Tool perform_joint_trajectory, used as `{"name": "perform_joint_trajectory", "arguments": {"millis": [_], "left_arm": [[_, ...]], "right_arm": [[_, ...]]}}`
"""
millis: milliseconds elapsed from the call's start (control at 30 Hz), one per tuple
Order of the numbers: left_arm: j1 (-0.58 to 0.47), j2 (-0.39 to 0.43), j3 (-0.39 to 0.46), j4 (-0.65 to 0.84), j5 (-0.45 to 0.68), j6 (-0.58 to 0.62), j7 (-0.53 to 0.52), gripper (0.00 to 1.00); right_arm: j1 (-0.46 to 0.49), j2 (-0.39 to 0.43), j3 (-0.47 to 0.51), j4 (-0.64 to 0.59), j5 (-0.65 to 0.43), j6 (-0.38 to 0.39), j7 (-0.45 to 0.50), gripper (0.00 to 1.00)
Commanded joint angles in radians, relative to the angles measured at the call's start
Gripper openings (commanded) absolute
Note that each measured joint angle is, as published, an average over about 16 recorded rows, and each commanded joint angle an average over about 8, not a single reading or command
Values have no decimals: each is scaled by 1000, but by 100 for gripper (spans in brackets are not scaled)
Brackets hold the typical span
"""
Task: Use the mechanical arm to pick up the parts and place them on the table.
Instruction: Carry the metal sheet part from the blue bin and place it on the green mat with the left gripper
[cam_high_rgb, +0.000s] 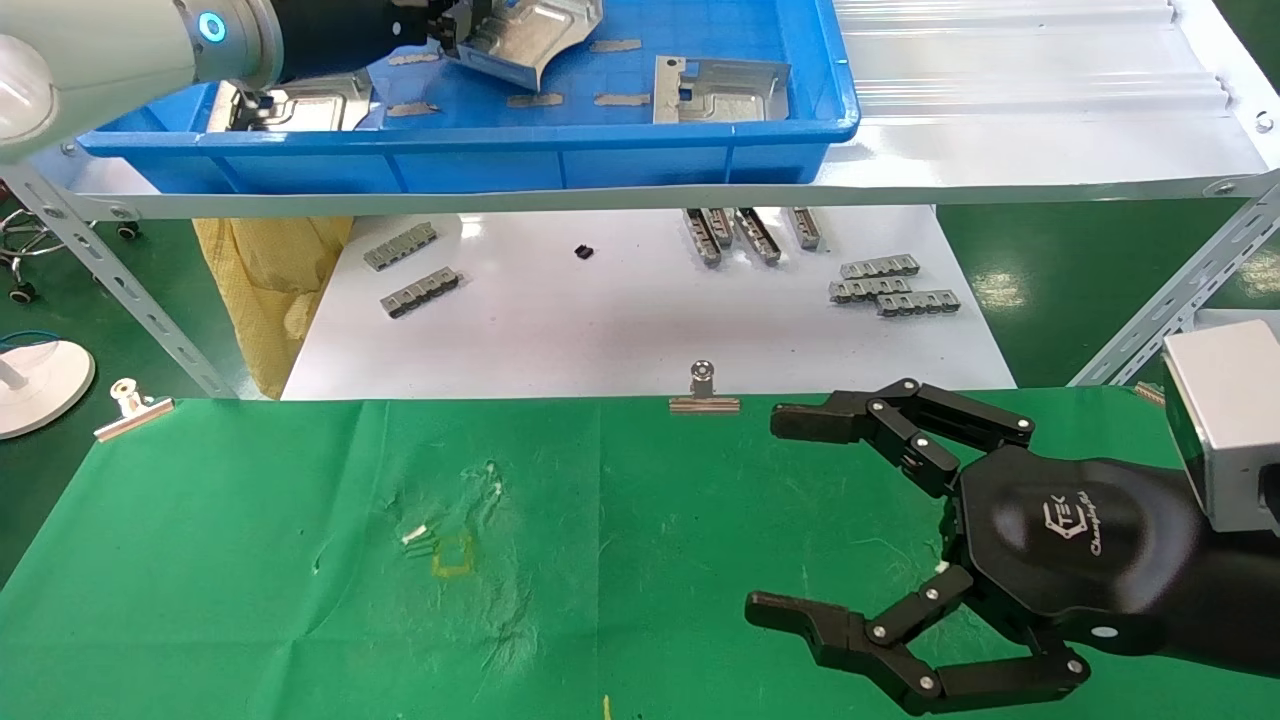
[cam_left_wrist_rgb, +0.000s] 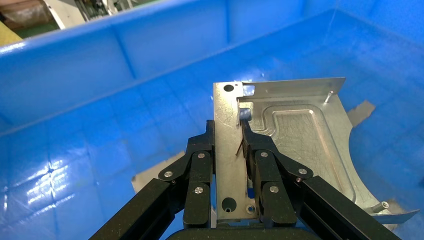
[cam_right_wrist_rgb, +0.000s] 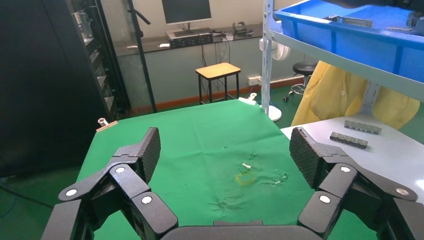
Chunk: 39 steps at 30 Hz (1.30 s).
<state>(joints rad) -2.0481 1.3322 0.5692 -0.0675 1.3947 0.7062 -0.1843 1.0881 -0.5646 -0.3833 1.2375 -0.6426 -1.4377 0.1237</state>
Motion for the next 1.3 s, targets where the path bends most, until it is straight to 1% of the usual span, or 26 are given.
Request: {"name": "perform_joint_trajectory", "arguments": {"millis": [33,200,400,533,733,800,900,967,1100,1200,1300], "left_arm": [[-2,-1,-4,-5,-7,-3,5,0],[-12,-27,-23,-15,-38,71,33,0],[-10,-85,-58,-37,-93,238,89,0],[1,-134,-81,-59,-133,389,144,0],[36,-211,-109,-101,-191,679,247,0],[56,-238,-115,-121,-208,771,289,0],[102,-282,-115,-175,-239,865,352,0],[146,-315,-105,-234,-268,894,384,0],[252,-392,-61,-391,-338,901,413,0],[325,-452,-10,-500,-384,896,421,0],[380,-494,51,-565,-387,888,449,0]], "right_arm": [[0,0,0,0,0,0,0,100],[0,0,0,0,0,0,0,100],[0,0,0,0,0,0,0,100],[0,0,0,0,0,0,0,100],[0,0,0,0,0,0,0,100],[0,0,0,0,0,0,0,100],[0,0,0,0,0,0,0,100],[0,0,0,0,0,0,0,100],[0,0,0,0,0,0,0,100],[0,0,0,0,0,0,0,100],[0,0,0,0,0,0,0,100]]}}
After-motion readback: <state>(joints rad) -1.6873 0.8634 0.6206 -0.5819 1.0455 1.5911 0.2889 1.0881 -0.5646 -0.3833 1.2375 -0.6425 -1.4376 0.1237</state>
